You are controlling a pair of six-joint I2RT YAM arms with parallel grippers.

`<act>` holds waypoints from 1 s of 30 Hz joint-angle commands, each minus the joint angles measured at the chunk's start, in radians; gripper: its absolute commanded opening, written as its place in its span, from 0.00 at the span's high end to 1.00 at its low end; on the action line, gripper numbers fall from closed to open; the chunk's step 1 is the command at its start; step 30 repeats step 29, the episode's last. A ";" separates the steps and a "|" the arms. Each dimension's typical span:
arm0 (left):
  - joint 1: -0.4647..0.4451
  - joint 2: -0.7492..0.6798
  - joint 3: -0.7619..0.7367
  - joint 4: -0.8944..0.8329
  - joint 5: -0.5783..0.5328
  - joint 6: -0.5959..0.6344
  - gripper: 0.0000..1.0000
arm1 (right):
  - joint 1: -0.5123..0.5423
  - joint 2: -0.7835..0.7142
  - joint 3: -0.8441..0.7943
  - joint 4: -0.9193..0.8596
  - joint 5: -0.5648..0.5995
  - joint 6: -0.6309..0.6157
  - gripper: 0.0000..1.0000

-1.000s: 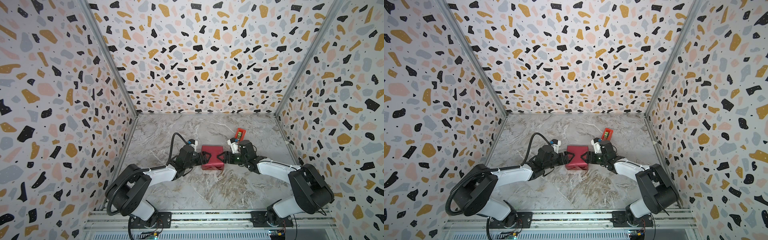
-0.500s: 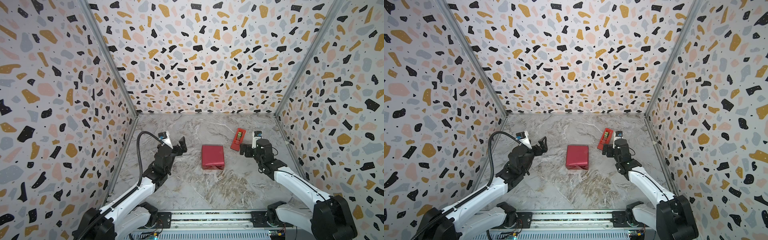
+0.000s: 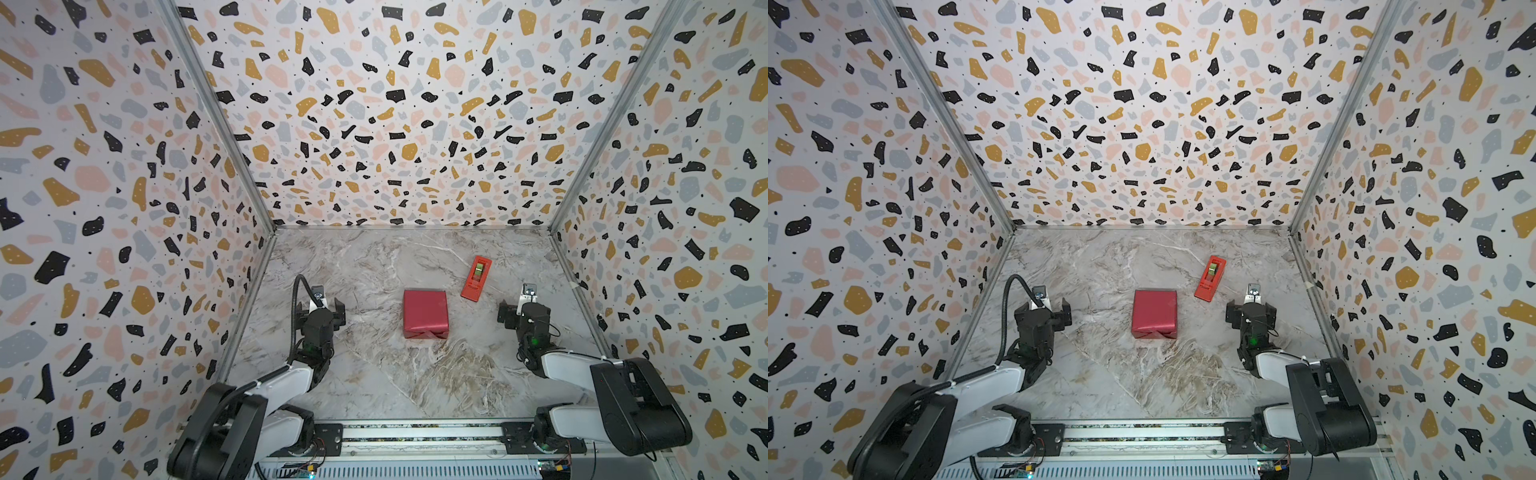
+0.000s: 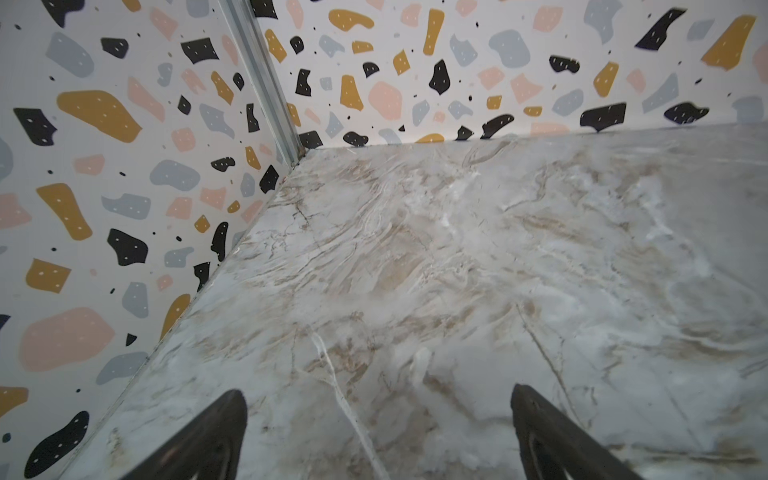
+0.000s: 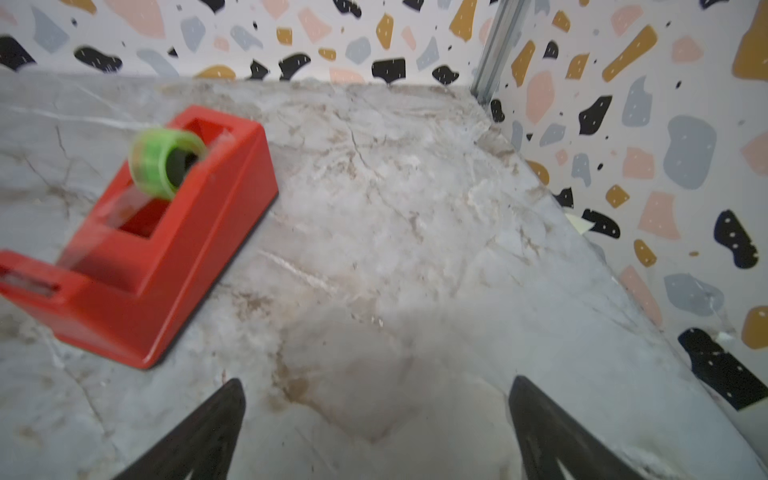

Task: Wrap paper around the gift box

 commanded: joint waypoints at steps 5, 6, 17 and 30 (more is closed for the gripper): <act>0.063 0.079 0.031 0.246 0.178 0.074 0.00 | -0.060 0.107 -0.077 0.414 -0.158 -0.063 0.01; 0.073 0.087 0.034 0.252 0.192 0.073 0.01 | -0.068 0.159 -0.096 0.500 -0.166 -0.065 0.01; 0.136 0.263 -0.024 0.548 0.247 0.045 0.01 | -0.065 0.155 -0.092 0.481 -0.163 -0.070 0.01; 0.135 0.233 -0.007 0.465 0.250 0.049 0.01 | -0.055 0.158 -0.088 0.479 -0.151 -0.079 0.01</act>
